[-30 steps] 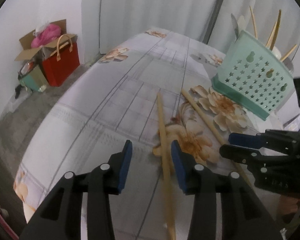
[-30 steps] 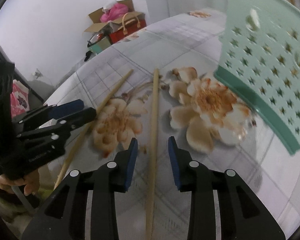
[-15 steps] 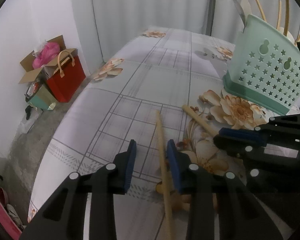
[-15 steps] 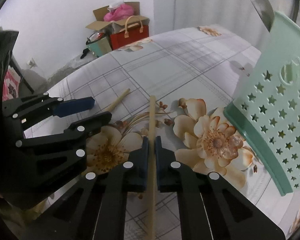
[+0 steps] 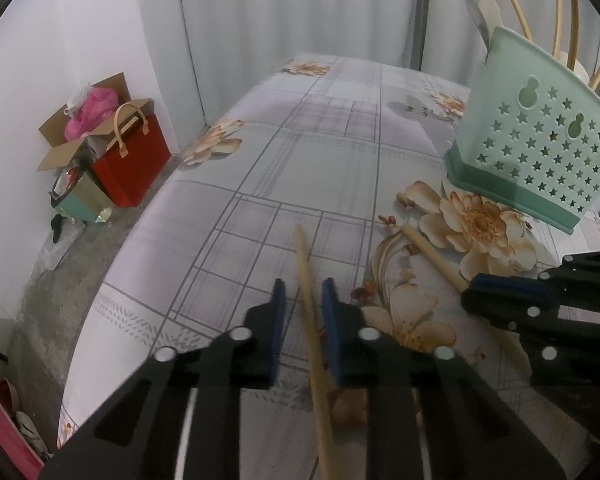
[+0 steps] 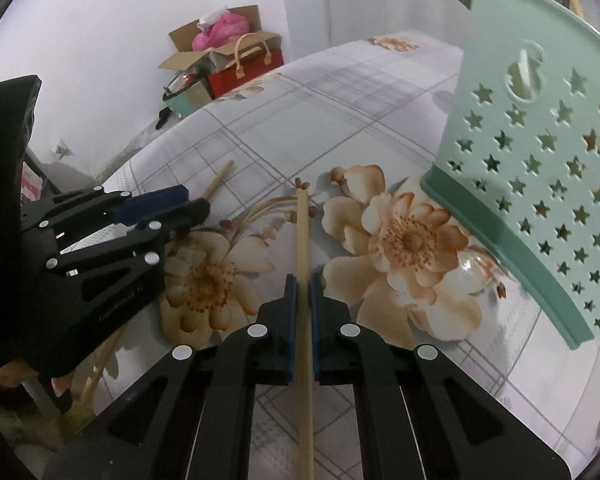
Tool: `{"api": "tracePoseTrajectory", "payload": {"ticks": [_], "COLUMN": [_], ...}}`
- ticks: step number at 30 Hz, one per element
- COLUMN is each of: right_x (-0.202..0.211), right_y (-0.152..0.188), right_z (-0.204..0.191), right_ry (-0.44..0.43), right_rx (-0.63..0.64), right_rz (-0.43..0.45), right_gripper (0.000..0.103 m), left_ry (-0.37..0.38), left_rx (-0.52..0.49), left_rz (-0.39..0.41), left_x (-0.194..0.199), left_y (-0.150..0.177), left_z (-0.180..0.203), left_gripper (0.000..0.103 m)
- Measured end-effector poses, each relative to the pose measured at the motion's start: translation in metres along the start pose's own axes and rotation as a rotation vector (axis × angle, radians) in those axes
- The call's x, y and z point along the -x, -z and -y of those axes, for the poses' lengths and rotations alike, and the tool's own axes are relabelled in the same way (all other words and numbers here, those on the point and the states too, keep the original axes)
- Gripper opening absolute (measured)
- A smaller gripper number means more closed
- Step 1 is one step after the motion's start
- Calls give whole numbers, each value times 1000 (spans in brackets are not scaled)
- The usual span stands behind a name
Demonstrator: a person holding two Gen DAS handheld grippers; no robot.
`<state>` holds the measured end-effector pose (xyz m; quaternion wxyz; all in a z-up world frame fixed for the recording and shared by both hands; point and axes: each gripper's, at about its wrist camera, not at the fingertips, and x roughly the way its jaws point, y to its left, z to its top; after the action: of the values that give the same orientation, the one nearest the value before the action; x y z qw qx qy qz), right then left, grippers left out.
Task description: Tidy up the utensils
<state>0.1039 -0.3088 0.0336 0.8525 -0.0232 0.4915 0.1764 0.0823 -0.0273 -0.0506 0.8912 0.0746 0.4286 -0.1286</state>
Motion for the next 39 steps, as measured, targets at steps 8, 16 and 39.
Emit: {"api": "tracePoseTrajectory", "payload": {"ticks": [8, 16, 39], "right_x": [18, 46, 93], "right_y": [7, 18, 43], "right_z": [10, 25, 67], "right_ry": [-13, -39, -15], "right_rx": [-45, -87, -224], "right_rz": [36, 105, 212], "right_gripper": [5, 5, 5], "left_ry": [84, 321, 722], "left_rx": [85, 228, 269], "left_rz": [18, 267, 718], "left_x": [3, 77, 199], "left_y": [-8, -17, -138], "left_z": [-14, -48, -29], "left_gripper": [6, 6, 6]}}
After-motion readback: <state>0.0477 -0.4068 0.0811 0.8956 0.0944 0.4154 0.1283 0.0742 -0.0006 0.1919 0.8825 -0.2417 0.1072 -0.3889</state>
